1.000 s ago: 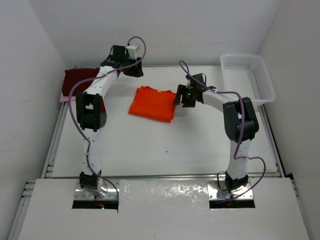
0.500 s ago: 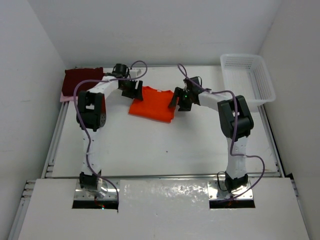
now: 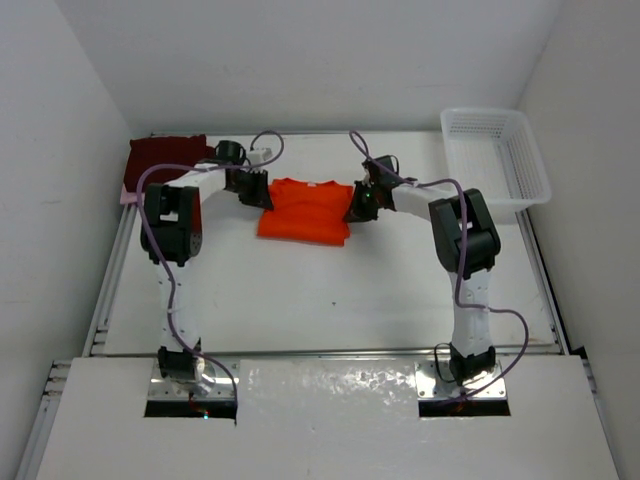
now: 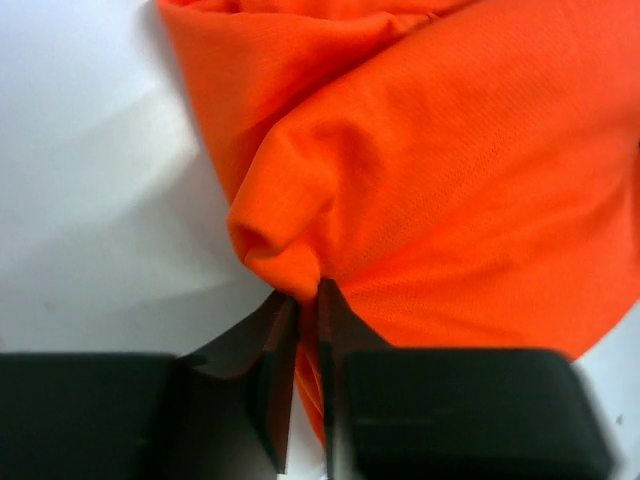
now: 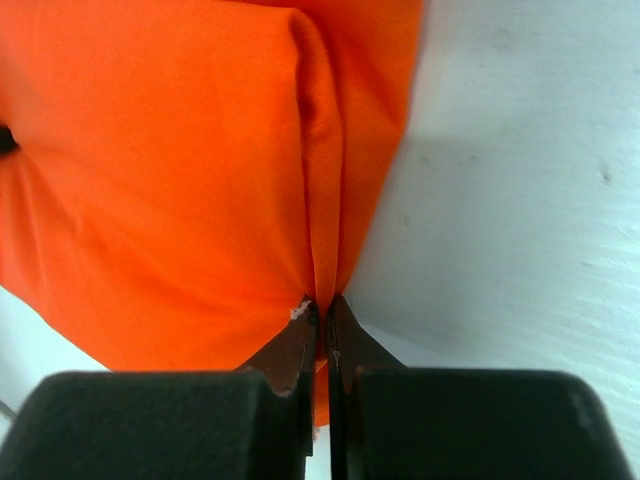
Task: Fold and stack the t-shirts
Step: Fold the long partially folded tshirt into a neat square
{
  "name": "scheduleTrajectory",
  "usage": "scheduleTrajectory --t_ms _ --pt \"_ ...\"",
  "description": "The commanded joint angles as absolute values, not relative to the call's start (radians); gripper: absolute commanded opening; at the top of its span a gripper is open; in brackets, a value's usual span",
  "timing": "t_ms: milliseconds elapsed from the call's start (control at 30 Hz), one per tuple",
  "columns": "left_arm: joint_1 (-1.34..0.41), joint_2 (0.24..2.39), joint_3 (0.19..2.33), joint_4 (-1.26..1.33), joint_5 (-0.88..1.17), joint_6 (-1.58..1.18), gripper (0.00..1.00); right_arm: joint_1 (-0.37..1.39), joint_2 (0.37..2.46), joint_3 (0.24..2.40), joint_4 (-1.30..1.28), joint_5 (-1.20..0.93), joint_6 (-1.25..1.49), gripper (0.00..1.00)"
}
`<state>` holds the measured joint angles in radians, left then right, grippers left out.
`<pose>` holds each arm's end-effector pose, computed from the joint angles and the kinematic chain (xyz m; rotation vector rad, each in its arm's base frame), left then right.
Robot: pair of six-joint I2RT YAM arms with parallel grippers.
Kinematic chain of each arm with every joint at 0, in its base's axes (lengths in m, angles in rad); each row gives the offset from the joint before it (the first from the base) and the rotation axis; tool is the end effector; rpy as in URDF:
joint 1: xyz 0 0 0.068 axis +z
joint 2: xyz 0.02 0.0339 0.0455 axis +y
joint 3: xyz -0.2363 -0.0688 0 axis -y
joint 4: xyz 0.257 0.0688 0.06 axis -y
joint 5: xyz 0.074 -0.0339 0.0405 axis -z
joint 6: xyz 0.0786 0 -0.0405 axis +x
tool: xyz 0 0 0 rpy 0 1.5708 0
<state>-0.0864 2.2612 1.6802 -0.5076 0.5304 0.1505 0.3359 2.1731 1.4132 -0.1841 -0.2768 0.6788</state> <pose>0.4788 -0.0814 0.0792 0.4735 2.5286 -0.6766 0.4360 0.1750 0.0535 0.3316 2.6111 0.7341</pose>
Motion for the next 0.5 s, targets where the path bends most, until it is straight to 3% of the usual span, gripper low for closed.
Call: scheduleTrajectory --t_ms 0,33,200,267,300,333,467 --pt "-0.058 2.224 1.583 -0.542 0.543 0.183 0.06 0.342 2.214 1.428 -0.218 -0.282 0.637 0.0" --pt "-0.055 2.218 1.544 -0.537 0.554 0.184 0.0 0.344 2.21 1.425 -0.206 -0.291 0.631 0.0" --pt "-0.041 2.093 1.329 -0.494 0.618 0.169 0.0 0.351 2.114 1.318 -0.201 -0.351 0.56 0.01" --pt "-0.04 2.002 1.244 -0.442 0.597 0.15 0.11 0.351 2.073 1.232 -0.19 -0.364 0.536 0.06" --pt "-0.04 1.952 1.168 -0.424 0.575 0.134 0.32 0.351 2.031 1.191 -0.195 -0.367 0.525 0.16" --pt "-0.04 1.931 1.14 -0.404 0.562 0.13 0.39 0.351 2.013 1.18 -0.205 -0.359 0.503 0.21" --pt "-0.032 1.905 1.106 -0.379 0.535 0.108 0.53 0.351 1.957 1.183 -0.27 -0.298 0.474 0.46"
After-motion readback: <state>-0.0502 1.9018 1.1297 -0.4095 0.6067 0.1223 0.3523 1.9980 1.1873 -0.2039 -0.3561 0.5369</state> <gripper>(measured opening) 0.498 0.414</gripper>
